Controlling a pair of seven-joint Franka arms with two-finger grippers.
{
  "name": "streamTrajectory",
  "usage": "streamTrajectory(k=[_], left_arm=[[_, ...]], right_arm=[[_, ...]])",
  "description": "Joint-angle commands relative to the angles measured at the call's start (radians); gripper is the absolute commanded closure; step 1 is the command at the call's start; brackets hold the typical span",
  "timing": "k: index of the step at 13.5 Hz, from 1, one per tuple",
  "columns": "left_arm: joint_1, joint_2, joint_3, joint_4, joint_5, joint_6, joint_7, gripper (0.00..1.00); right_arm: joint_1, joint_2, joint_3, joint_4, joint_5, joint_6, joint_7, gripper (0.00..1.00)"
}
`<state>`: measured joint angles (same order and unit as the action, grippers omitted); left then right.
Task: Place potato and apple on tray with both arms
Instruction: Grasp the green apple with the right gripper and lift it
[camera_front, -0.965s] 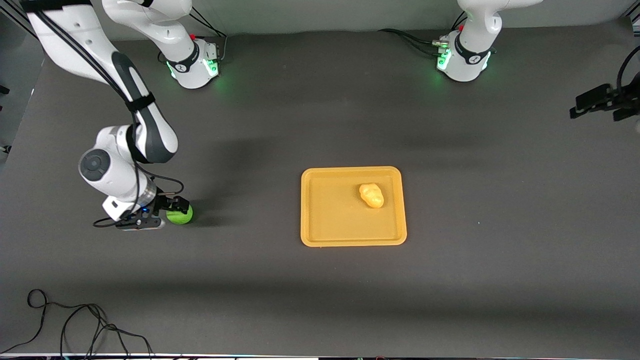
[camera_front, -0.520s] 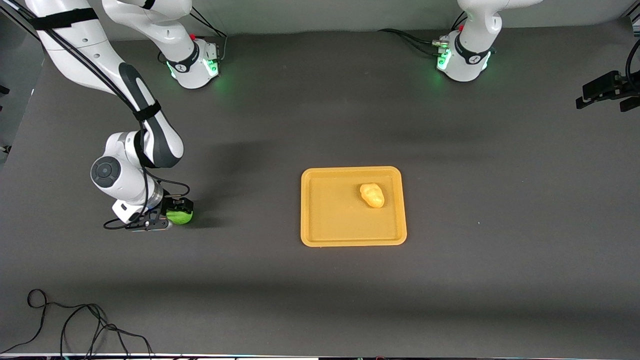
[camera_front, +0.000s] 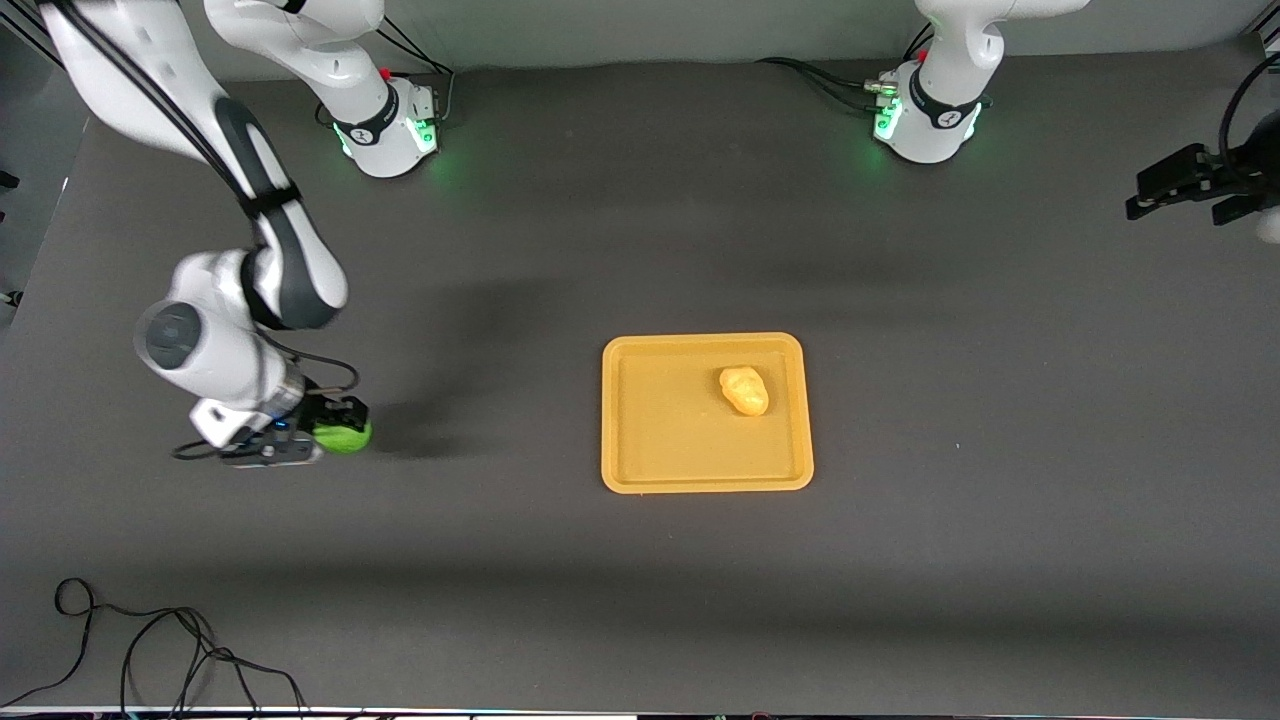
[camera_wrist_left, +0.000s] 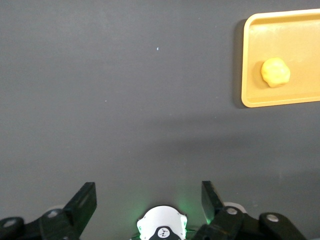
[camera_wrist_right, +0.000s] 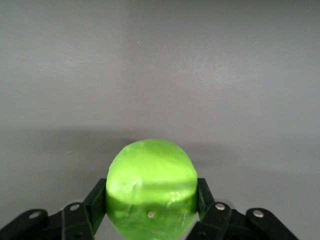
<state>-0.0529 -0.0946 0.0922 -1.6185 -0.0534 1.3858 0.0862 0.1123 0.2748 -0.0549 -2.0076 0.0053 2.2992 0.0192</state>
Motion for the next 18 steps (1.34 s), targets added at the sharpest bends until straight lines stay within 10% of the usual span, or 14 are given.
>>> streamTrajectory(k=[1,7,13,18], left_arm=[[-0.053,-0.001,0.041,0.026,0.014,-0.001,-0.022,0.05],[-0.054,0.000,0.037,-0.027,0.064,0.107,-0.020,0.02],[-0.056,-0.008,0.023,-0.001,0.153,0.121,-0.020,0.04],[-0.054,-0.008,0.027,-0.023,0.084,0.136,-0.022,0.04]], right_arm=[[0.023,-0.123,0.006,0.174,-0.002,-0.331,0.020,0.68],[0.358,-0.057,0.007,0.464,0.001,-0.550,0.382,0.68],[0.638,0.376,0.007,0.907,0.042,-0.531,0.813,0.68],[0.673,0.578,0.007,0.911,0.031,-0.327,0.820,0.68]])
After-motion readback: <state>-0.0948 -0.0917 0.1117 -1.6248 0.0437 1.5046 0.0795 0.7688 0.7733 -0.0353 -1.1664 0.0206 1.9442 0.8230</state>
